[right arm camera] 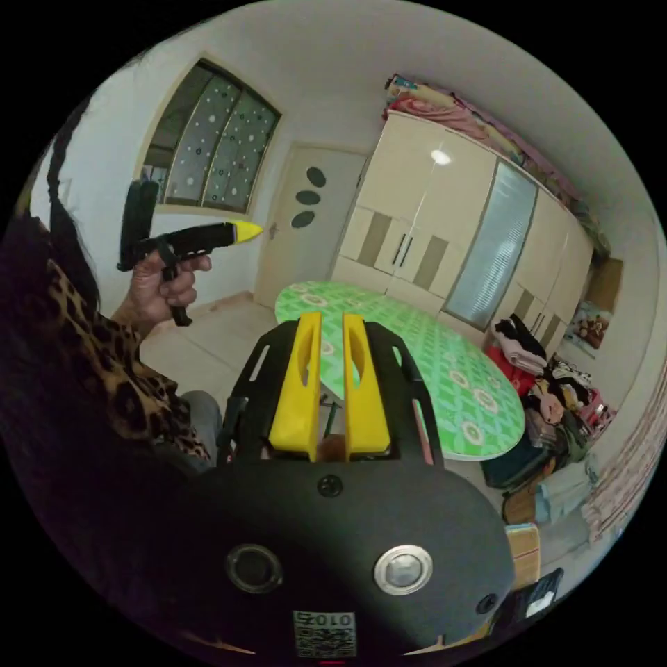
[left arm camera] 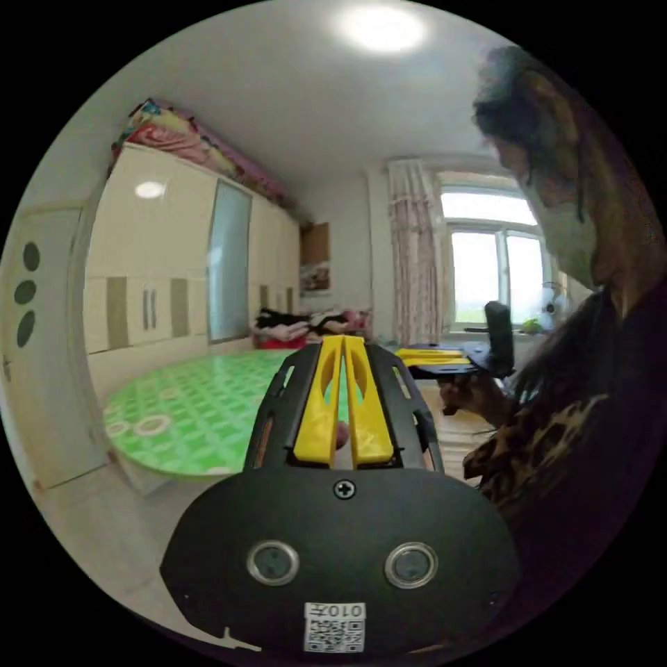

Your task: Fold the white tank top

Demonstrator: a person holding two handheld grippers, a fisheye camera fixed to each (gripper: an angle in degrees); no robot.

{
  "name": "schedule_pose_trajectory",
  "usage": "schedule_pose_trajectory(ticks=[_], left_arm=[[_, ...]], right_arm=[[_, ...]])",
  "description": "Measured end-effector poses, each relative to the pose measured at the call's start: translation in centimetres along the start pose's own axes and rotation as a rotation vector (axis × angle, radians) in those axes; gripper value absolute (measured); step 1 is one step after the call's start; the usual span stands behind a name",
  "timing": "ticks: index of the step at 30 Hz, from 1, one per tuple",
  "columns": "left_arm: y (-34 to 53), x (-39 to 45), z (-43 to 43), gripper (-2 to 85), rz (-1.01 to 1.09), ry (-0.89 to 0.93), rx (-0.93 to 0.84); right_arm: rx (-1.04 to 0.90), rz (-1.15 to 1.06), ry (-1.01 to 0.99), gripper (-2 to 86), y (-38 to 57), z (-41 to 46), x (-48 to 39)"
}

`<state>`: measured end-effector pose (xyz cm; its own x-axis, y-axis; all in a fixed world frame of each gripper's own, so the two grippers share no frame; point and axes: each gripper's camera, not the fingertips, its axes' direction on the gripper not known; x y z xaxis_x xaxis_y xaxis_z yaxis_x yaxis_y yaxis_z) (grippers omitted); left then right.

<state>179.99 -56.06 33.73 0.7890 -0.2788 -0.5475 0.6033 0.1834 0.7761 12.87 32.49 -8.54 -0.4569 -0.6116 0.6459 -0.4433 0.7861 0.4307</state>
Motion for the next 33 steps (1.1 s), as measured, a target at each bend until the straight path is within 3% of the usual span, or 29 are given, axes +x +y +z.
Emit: schedule_pose_trajectory(ticks=[2, 3, 6, 8, 9, 11, 13, 14, 16, 19, 22, 24, 29, 33], left_arm=[[1.2, 0.9, 4.8, 0.7, -0.024, 0.294, 0.021], [1.5, 1.2, 6.1, 0.7, -0.028, 0.339, 0.012], [1.9, 3.3, 11.9, 0.8, -0.021, 0.331, -0.057], [1.6, 3.4, 16.2, 1.8, -0.085, 0.272, -0.073], [1.6, 3.1, 17.5, 2.4, -0.114, 0.295, -0.070], [2.2, 2.0, 24.1, 4.3, -0.210, 0.520, -0.131], [3.1, 2.5, 29.4, 3.2, -0.238, 0.693, -0.193], [4.0, 3.2, 32.3, 2.3, -0.264, 0.708, -0.231], [5.4, 4.4, 36.2, 1.6, -0.304, 0.661, -0.294], [7.6, 5.9, 42.5, 1.4, -0.352, 0.748, -0.424], [9.6, 6.7, 46.8, 1.5, -0.374, 0.760, -0.523], [10.8, 6.7, 49.0, 1.6, -0.398, 0.744, -0.581], [14.7, 7.2, 54.6, 1.7, -0.513, 0.774, -0.692], [16.5, 8.0, 57.0, 1.7, -0.565, 0.768, -0.733]], right_arm=[[-0.001, 0.052, -0.100, 5.7, 1.3, -1.4, 2.2], [-0.003, 0.059, -0.102, 5.2, 2.0, -2.4, 3.5], [-0.052, 0.078, 0.155, 5.3, 3.3, -5.4, 7.6], [-0.045, 0.181, 0.212, 7.0, 4.6, -7.9, 12.1], [-0.046, 0.280, 0.198, 8.1, 6.2, -9.6, 15.9], [-0.022, 0.466, 0.110, 8.6, 10.0, -12.3, 21.8], [0.081, 0.729, -0.079, 8.3, 17.6, -16.1, 28.4], [0.108, 0.793, -0.091, 8.5, 19.8, -17.1, 29.6], [0.101, 1.038, 0.031, 11.0, 28.2, -21.5, 33.5], [0.032, 1.320, 0.320, 12.2, 37.6, -29.9, 37.5], [0.222, 1.556, 0.527, 12.1, 45.9, -41.4, 40.2], [0.334, 1.612, 0.603, 12.5, 49.1, -47.6, 41.5], [0.391, 1.814, 0.738, 13.4, 54.7, -58.0, 45.8], [0.252, 1.916, 0.826, 13.5, 56.6, -62.1, 49.6]])
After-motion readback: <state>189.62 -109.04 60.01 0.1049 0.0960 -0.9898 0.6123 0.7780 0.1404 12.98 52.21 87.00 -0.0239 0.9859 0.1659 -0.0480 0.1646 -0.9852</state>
